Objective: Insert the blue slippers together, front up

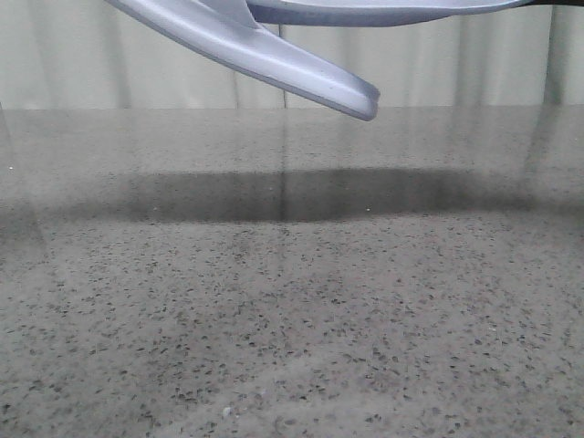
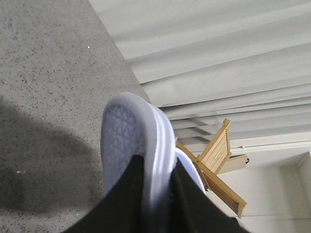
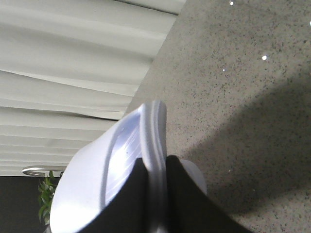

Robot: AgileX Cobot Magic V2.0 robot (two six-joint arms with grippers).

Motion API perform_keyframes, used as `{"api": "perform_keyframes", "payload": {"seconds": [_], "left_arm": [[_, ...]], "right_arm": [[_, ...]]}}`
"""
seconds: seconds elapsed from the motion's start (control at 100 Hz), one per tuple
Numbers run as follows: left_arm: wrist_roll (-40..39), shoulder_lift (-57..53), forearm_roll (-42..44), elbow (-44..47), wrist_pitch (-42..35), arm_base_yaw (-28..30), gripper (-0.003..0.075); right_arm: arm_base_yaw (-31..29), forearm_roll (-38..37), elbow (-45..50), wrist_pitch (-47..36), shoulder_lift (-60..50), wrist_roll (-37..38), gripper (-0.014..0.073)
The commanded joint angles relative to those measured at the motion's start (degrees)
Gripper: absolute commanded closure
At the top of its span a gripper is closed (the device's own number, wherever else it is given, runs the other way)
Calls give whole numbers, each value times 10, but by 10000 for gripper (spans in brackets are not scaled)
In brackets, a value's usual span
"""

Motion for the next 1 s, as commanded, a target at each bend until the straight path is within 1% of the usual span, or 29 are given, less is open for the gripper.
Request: {"api": "perform_keyframes", "payload": {"seconds": [0.0,0.08,0.27,0.39,0.53,0.71,0.86,0.93,0.99], "left_arm": [[-11,-7,-48,-21,80,-6,690],[-16,-7,-48,-21,81,-6,690],[-19,-7,-48,-21,91,-6,690],[-19,-7,-48,-21,103,-6,690],[-19,-7,-48,-21,108,-6,690],[-9,-7,-48,-21,109,-6,690],[-7,-7,-48,-21,109,-6,690],[-7,-7,-48,-21,109,-6,690],[-7,-7,-48,-21,109,-6,690]], "right_arm": [[7,31,-15,113,2,-23,701],[22,39,-15,113,6,-37,701],[87,43,-17,97,25,-66,701],[110,43,-22,93,37,-90,701],[110,43,-30,74,34,-134,701],[110,40,-32,-39,16,-214,700],[110,38,-32,-89,-2,-261,698],[110,37,-32,-103,-12,-267,666],[110,33,-32,-114,-23,-270,610]]}}
